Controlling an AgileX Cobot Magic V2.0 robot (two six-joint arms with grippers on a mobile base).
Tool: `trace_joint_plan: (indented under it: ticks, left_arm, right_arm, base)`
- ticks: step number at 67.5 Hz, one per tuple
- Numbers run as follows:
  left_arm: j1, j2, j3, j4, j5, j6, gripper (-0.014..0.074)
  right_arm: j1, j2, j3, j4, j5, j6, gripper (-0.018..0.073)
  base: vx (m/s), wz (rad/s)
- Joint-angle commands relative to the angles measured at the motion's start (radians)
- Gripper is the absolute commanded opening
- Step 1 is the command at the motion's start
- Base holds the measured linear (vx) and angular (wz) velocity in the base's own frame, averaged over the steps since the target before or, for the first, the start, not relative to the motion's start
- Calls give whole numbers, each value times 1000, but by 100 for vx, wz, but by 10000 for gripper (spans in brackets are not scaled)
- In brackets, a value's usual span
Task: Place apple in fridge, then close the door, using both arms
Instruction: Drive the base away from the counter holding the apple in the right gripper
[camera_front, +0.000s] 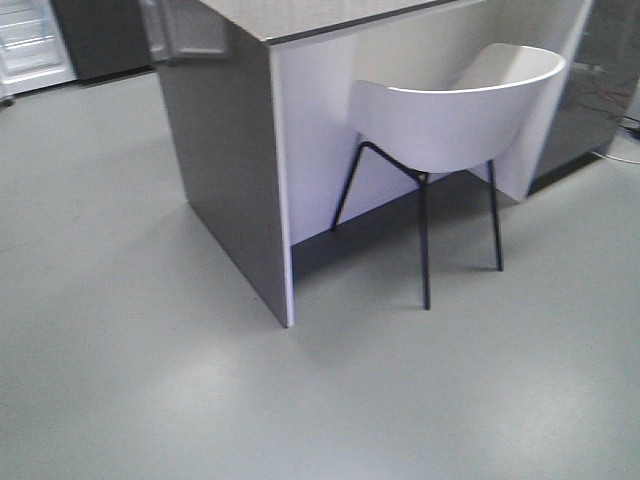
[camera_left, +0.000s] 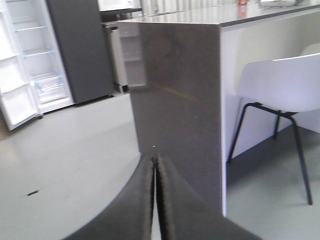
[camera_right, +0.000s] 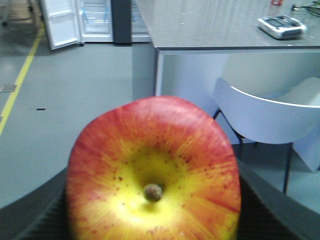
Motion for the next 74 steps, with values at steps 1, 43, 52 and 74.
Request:
trace_joint_plan:
  ticks: [1,43,52,74]
  left_arm:
    - [5,-16,28,-5,-74,-10,-6]
    - [5,-16,28,-5,-74,-10,-6]
    - [5,-16,28,-5,-74,-10,-6]
    - [5,-16,28,-5,-74,-10,-6]
  right_arm:
    - [1,-4,-28,22,-77,-8,43]
    - [1,-4,-28,22,-77,-8,43]
    - [1,-4,-28,22,-77,-8,43]
    - [1,-4,-28,22,-77,-8,43]
  base:
    - [-1,44]
    - [0,29]
    - [1,21]
    - [2,28]
